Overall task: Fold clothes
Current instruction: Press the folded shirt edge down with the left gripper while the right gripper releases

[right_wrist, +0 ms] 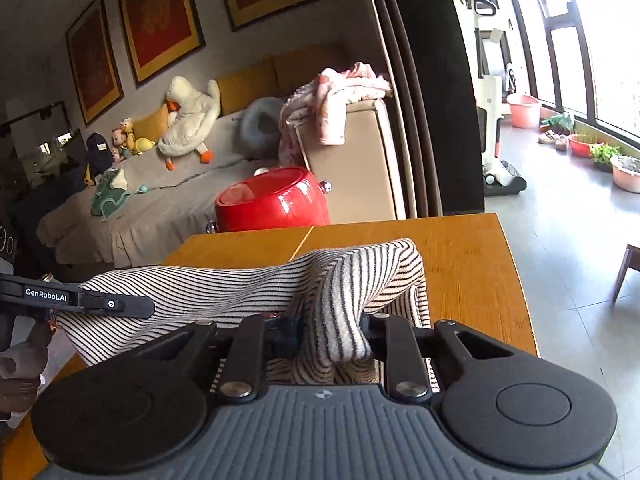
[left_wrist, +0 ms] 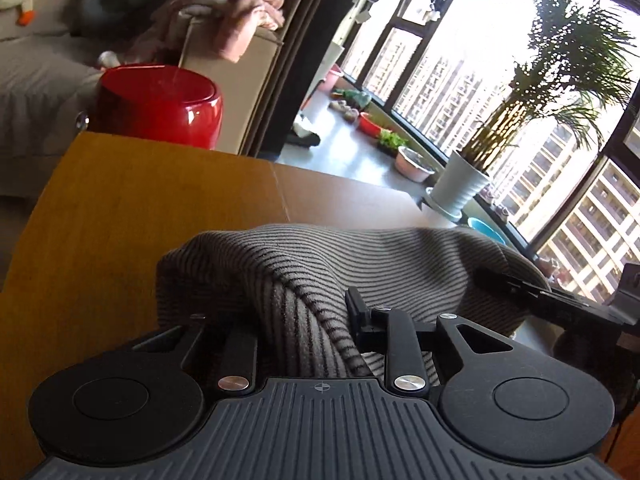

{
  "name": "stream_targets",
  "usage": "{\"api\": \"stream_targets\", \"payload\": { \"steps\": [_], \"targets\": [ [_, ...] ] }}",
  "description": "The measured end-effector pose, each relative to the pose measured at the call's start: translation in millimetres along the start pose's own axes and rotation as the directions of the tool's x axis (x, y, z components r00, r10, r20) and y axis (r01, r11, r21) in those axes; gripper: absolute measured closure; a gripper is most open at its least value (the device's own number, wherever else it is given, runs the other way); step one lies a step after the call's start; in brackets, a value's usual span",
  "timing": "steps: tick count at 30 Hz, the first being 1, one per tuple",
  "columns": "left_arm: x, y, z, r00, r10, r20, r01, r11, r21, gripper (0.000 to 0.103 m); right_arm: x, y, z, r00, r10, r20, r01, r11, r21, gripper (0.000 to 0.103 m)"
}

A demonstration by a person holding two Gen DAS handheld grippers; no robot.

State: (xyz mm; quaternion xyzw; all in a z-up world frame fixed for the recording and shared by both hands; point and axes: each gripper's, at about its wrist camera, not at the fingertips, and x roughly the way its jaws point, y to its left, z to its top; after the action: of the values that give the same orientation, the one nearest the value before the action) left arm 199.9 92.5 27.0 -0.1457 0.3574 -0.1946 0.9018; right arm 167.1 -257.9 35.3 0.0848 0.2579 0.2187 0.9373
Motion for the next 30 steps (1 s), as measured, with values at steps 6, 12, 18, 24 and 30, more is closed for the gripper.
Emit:
{"api": "stream_targets", "payload": {
  "steps": [6, 12, 18, 24, 30],
  "targets": [
    [-13, -5, -42, 0.998, -0.027, -0.051, 0.027, 1.0, -0.002, 0.075, -25, -3, -24, 0.999, 0.026, -0.037, -0.025, 0.999, 0.027, 0.083],
    [-7, 13, -68, 0.996, 0.01, -0.089, -0.013, 0.999, -0.039, 0.062, -14, -23, -62, 0.989, -0.026, -0.146, 0.037, 0.996, 0.077, 0.075],
    [-44, -2, -63, 0.998, 0.052, -0.019, -0.052, 0.999, 0.013, 0.038, -33, -13, -55, 0.99, -0.084, -0.117, 0.083, 0.996, -0.015, 0.034],
    [-29, -11, -74, 0.993, -0.046, -0.106, 0.043, 0.999, -0.03, 0.03, -47, 13, -23, 0.994, -0.071, 0.079, 0.079, 0.991, -0.106, 0.005],
    [-15, -16, -83, 0.976, -0.147, -0.16, 0.136, 0.988, -0.076, 0.029, 0, 19, -26, 0.993, 0.11, -0.044, -0.112, 0.992, -0.053, 0.0]
  ]
}}
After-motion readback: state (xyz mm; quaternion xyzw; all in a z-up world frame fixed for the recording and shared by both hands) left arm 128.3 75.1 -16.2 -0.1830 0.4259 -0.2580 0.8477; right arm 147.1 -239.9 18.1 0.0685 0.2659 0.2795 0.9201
